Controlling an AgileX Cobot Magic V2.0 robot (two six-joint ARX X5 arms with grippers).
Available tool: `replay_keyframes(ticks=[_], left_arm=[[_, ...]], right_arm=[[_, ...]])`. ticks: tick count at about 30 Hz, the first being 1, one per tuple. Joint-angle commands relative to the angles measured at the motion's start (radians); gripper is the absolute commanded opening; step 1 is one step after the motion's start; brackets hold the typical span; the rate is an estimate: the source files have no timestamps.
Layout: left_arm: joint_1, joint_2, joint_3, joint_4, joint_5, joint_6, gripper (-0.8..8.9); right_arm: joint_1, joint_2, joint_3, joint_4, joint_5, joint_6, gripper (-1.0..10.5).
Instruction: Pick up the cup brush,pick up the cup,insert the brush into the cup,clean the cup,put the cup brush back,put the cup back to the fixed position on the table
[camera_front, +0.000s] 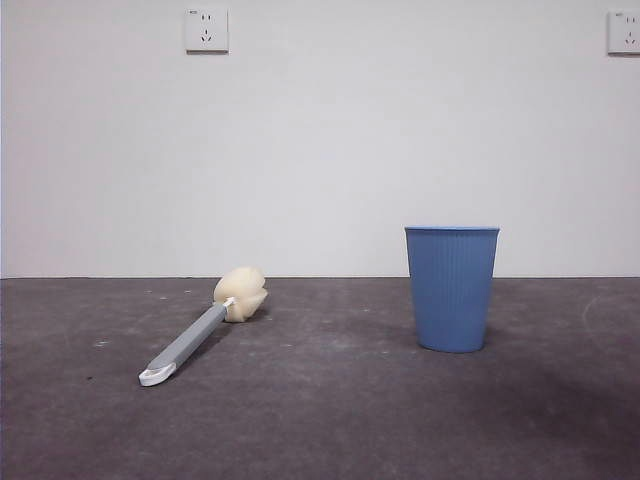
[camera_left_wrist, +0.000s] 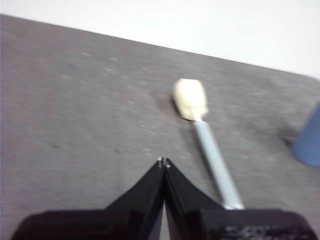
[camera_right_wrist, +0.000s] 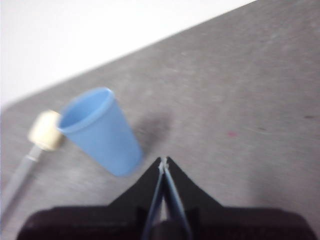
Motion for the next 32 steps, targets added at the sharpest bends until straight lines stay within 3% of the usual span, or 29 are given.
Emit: replay_keyframes(ticks=[1, 5, 12, 17, 22, 28, 32], left_arm=[[0.003, -0.004, 0.023, -0.013, 0.036, -0.078, -0.07], [0.003, -0.003, 0.097, -0.060, 0.044, -0.122, -0.06], [0.003, 0.040, 0.278, -0.203, 0.084, -0.109, -0.06], [0.003, 0.122, 0.424, -0.356, 0.181, -0.011, -0.06], [0.002, 0.217, 0.557, -0.505, 0.269, 0.122, -0.07], [0.001, 0.318, 0.694, -0.705, 0.352, 0.260, -0.07], [-0.001, 0.360, 0.756, -0.825, 0.368, 0.334, -0.07]], right_arm=[[0.001, 0.001, 0.024, 0.031, -0.057, 0.111, -0.1], [0.002, 0.011, 0.095, 0.021, -0.105, 0.115, -0.1], [0.003, 0.110, 0.275, -0.074, -0.179, 0.079, -0.1], [0.005, 0.241, 0.454, -0.284, -0.289, -0.078, -0.1], [0.024, 0.383, 0.637, -0.548, -0.339, -0.252, -0.1], [0.071, 0.523, 0.824, -0.840, -0.343, -0.414, -0.1], [0.094, 0.570, 0.892, -0.953, -0.343, -0.466, -0.1]])
